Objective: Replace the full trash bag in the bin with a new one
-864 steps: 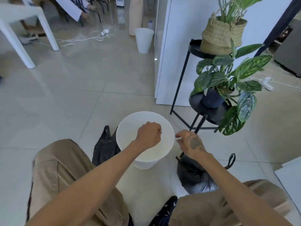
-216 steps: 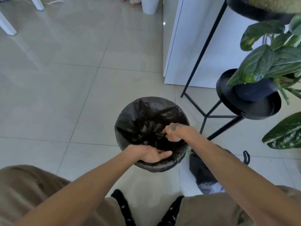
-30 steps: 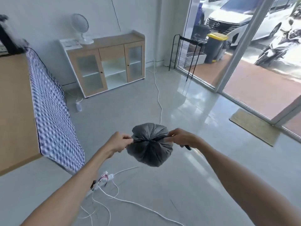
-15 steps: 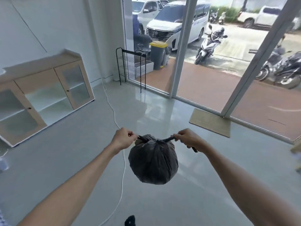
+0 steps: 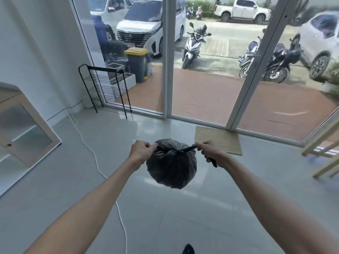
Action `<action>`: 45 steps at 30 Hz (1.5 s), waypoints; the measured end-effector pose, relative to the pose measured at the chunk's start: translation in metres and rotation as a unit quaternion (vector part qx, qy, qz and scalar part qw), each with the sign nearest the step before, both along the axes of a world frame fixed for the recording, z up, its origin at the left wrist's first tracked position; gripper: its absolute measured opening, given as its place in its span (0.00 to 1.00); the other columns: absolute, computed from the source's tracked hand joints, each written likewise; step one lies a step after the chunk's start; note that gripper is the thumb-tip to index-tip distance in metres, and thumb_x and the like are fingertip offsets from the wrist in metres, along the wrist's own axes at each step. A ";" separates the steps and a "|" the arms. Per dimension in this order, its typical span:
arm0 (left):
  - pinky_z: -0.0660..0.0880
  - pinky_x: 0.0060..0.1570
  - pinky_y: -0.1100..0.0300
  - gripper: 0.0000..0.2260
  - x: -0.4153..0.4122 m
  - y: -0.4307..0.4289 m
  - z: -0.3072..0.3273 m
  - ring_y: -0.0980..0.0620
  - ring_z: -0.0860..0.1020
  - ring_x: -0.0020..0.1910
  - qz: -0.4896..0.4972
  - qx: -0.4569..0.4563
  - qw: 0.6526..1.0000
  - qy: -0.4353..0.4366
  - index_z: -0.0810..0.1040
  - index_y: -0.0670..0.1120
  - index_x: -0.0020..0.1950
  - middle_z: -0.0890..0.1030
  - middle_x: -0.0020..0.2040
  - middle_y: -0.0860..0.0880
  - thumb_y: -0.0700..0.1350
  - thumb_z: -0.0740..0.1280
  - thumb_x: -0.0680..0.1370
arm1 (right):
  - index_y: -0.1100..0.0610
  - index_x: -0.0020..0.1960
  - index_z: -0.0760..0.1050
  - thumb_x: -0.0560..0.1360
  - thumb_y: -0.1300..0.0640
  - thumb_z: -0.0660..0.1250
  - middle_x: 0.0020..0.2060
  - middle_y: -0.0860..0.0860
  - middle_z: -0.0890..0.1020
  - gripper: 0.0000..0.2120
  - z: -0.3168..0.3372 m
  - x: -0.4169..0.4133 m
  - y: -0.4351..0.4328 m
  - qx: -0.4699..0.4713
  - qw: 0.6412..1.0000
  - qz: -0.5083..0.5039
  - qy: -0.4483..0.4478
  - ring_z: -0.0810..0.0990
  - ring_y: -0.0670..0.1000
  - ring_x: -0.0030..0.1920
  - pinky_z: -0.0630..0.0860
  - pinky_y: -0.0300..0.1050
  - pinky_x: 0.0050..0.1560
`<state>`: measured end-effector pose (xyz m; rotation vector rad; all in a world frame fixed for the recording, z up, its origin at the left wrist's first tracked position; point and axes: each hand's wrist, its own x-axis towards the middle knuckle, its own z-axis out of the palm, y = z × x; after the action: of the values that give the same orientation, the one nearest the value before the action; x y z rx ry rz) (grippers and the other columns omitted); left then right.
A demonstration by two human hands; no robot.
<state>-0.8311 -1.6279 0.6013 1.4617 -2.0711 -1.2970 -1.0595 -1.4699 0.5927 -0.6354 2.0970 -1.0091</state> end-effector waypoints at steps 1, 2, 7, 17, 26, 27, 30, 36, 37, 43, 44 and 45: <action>0.66 0.28 0.59 0.19 -0.017 -0.020 0.002 0.48 0.68 0.26 0.004 0.012 1.000 0.009 0.78 0.39 0.35 0.74 0.29 0.46 0.52 0.69 0.78 | 0.59 0.42 0.80 0.77 0.45 0.67 0.30 0.50 0.71 0.17 -0.001 -0.014 -0.020 -0.008 1.000 -0.005 -0.015 0.67 0.49 0.26 0.64 0.44 0.28; 0.65 0.27 0.59 0.17 -0.031 -0.038 0.004 0.48 0.67 0.26 0.005 0.025 1.000 0.017 0.80 0.39 0.36 0.74 0.29 0.46 0.51 0.69 0.78 | 0.60 0.43 0.80 0.78 0.47 0.67 0.31 0.51 0.71 0.16 -0.002 -0.026 -0.039 -0.014 0.999 -0.005 -0.033 0.67 0.48 0.26 0.65 0.43 0.27; 0.61 0.25 0.63 0.10 -0.104 -0.135 0.006 0.51 0.64 0.22 0.007 0.109 0.993 0.047 0.79 0.40 0.42 0.70 0.27 0.48 0.44 0.66 0.80 | 0.62 0.47 0.81 0.80 0.53 0.65 0.30 0.50 0.70 0.13 -0.005 -0.095 -0.140 -0.035 0.992 -0.013 -0.124 0.66 0.47 0.27 0.65 0.42 0.27; 0.65 0.24 0.63 0.10 -0.202 -0.319 -0.026 0.53 0.66 0.20 0.018 0.148 0.986 0.075 0.81 0.40 0.40 0.72 0.29 0.47 0.43 0.69 0.80 | 0.61 0.40 0.77 0.79 0.52 0.67 0.28 0.51 0.70 0.14 -0.022 -0.192 -0.337 -0.007 0.994 0.002 -0.112 0.66 0.47 0.23 0.64 0.38 0.22; 0.61 0.24 0.63 0.13 -0.289 -0.489 -0.032 0.52 0.63 0.19 -0.004 0.115 0.990 0.083 0.79 0.39 0.39 0.68 0.24 0.48 0.46 0.69 0.81 | 0.61 0.42 0.77 0.80 0.52 0.65 0.27 0.50 0.69 0.14 -0.022 -0.258 -0.480 -0.028 0.992 -0.073 -0.104 0.65 0.47 0.24 0.64 0.37 0.24; 0.61 0.24 0.64 0.14 -0.297 -0.503 -0.034 0.52 0.63 0.19 -0.003 0.114 0.990 0.083 0.79 0.39 0.39 0.68 0.24 0.48 0.46 0.69 0.80 | 0.61 0.43 0.78 0.80 0.52 0.65 0.28 0.51 0.69 0.13 -0.023 -0.264 -0.491 -0.031 0.990 -0.079 -0.111 0.64 0.47 0.24 0.63 0.37 0.24; 0.61 0.23 0.63 0.14 -0.333 -0.548 -0.034 0.52 0.63 0.20 -0.004 0.125 0.989 0.084 0.79 0.38 0.39 0.69 0.26 0.46 0.45 0.69 0.81 | 0.62 0.45 0.78 0.80 0.53 0.65 0.29 0.51 0.69 0.12 -0.025 -0.295 -0.535 -0.033 0.988 -0.094 -0.117 0.65 0.47 0.25 0.63 0.37 0.23; 0.63 0.25 0.63 0.08 -0.392 -0.631 -0.052 0.52 0.65 0.19 -0.009 0.166 0.985 0.054 0.81 0.38 0.43 0.71 0.26 0.48 0.41 0.68 0.79 | 0.61 0.44 0.79 0.79 0.57 0.66 0.28 0.51 0.70 0.09 -0.054 -0.355 -0.625 -0.021 0.983 -0.097 -0.156 0.64 0.48 0.25 0.65 0.37 0.24; 0.63 0.24 0.63 0.08 -0.401 -0.643 -0.058 0.52 0.65 0.20 -0.014 0.172 0.984 0.047 0.81 0.37 0.44 0.71 0.26 0.48 0.41 0.69 0.79 | 0.61 0.44 0.78 0.79 0.58 0.66 0.28 0.52 0.70 0.09 -0.061 -0.366 -0.639 -0.019 0.982 -0.090 -0.162 0.64 0.48 0.25 0.65 0.38 0.25; 0.65 0.24 0.63 0.07 -0.456 -0.714 -0.099 0.52 0.66 0.22 0.011 0.219 0.975 0.013 0.81 0.40 0.43 0.72 0.29 0.47 0.38 0.67 0.79 | 0.61 0.46 0.76 0.80 0.61 0.64 0.28 0.51 0.72 0.05 -0.099 -0.423 -0.722 0.016 0.976 -0.079 -0.202 0.67 0.47 0.24 0.67 0.39 0.25; 0.65 0.24 0.62 0.07 -0.463 -0.722 -0.107 0.52 0.66 0.21 0.021 0.218 0.976 0.007 0.81 0.41 0.41 0.72 0.28 0.48 0.39 0.68 0.79 | 0.61 0.46 0.76 0.79 0.61 0.65 0.27 0.51 0.73 0.05 -0.106 -0.431 -0.733 0.026 0.976 -0.082 -0.200 0.68 0.47 0.23 0.68 0.38 0.25; 0.65 0.24 0.61 0.08 -0.469 -0.730 -0.117 0.52 0.66 0.21 0.029 0.218 0.976 -0.001 0.81 0.41 0.40 0.72 0.27 0.48 0.39 0.68 0.79 | 0.61 0.46 0.76 0.79 0.61 0.65 0.27 0.51 0.73 0.05 -0.115 -0.437 -0.744 0.034 0.975 -0.087 -0.202 0.68 0.47 0.23 0.68 0.38 0.24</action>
<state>-1.2998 -2.3580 0.4847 1.6756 -1.8006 -1.8069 -1.4963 -2.2135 0.4780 -0.1906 1.8357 -1.0558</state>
